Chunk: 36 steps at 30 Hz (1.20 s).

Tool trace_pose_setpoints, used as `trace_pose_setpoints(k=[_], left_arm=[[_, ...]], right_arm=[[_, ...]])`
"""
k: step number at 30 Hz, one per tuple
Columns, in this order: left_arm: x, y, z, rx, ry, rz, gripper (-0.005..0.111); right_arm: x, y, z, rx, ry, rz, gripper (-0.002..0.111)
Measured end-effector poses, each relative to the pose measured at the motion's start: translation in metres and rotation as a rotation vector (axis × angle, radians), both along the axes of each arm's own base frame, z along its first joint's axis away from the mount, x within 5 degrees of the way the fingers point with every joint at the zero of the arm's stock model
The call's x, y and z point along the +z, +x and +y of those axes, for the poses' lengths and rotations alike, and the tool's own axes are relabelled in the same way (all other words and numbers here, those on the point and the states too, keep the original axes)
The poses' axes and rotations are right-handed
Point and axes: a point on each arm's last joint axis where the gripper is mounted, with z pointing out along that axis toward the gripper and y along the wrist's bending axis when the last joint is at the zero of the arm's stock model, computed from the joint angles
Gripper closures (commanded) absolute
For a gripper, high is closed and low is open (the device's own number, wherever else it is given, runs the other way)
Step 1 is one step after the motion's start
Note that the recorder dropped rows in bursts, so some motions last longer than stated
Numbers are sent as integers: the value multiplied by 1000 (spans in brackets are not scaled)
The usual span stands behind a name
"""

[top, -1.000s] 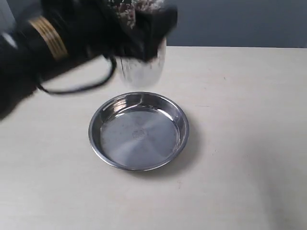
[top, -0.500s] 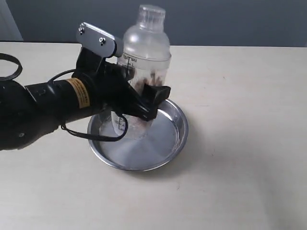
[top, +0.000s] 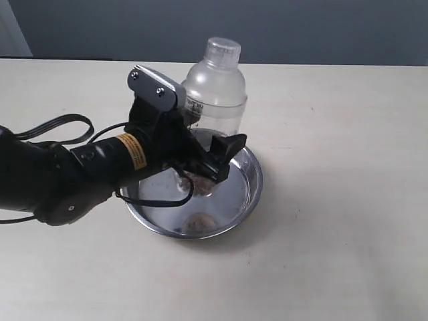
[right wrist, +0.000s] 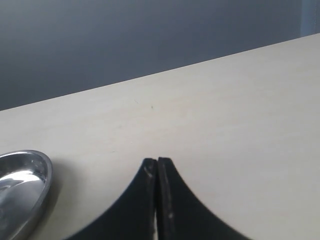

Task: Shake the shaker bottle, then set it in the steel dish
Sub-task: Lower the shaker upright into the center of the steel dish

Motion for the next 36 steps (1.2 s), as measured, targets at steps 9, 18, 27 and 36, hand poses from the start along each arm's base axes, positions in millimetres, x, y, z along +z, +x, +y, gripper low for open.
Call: trace_pose_setpoints(k=[9, 18, 27, 36], left_arm=[[-30, 14, -3, 54, -111, -58, 106], [-45, 17, -3, 59, -99, -109, 106], [-62, 20, 0, 108, -79, -86, 106], [-66, 22, 4, 142, -25, -78, 106]], right_arm=[[0, 0, 0, 0, 0, 0, 109], [0, 0, 0, 0, 0, 0, 109], [0, 0, 0, 0, 4, 0, 109], [0, 0, 0, 0, 4, 0, 109]])
